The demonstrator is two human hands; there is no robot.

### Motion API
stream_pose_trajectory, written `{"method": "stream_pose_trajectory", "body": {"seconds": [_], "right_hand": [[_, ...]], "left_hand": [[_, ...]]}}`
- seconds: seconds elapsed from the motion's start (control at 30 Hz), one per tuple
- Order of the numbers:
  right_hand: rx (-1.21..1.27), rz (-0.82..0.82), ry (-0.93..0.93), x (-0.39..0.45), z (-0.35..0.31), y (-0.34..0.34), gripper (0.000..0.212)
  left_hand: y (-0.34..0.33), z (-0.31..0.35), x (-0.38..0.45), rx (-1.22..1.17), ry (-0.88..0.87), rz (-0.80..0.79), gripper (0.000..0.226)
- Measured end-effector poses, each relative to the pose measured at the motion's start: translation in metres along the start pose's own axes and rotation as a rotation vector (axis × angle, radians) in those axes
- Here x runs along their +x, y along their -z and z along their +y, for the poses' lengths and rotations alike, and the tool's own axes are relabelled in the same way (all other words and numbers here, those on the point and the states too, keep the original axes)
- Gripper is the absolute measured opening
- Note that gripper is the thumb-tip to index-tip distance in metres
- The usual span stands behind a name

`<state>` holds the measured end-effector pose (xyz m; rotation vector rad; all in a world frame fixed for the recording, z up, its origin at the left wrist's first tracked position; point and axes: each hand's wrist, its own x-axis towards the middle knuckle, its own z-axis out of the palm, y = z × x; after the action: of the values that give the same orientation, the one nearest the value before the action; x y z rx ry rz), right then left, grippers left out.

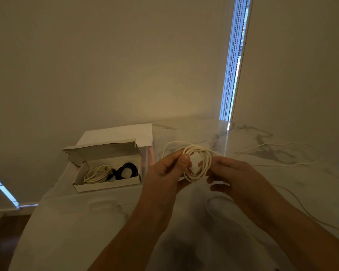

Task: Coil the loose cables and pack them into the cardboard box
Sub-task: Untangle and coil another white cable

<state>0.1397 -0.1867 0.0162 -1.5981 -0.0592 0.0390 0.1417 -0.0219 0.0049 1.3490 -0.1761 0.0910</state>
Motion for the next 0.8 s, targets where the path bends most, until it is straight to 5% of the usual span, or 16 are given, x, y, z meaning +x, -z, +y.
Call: {"method": "stream_pose_trajectory", "body": {"seconds": [0.37, 0.5, 0.8], "right_hand": [[-0.656, 0.081, 0.349, 0.001, 0.006, 0.000, 0.039], [-0.441, 0.180, 0.355, 0.004, 0.010, 0.001, 0.013], [-0.171, 0.193, 0.230, 0.002, 0.009, -0.005, 0.002]], "left_hand": [[0.001, -0.004, 0.001, -0.025, -0.016, 0.066, 0.018], [-0.002, -0.004, 0.000, -0.027, -0.009, 0.060, 0.018], [-0.007, -0.004, -0.008, -0.019, 0.011, 0.063, 0.017]]}}
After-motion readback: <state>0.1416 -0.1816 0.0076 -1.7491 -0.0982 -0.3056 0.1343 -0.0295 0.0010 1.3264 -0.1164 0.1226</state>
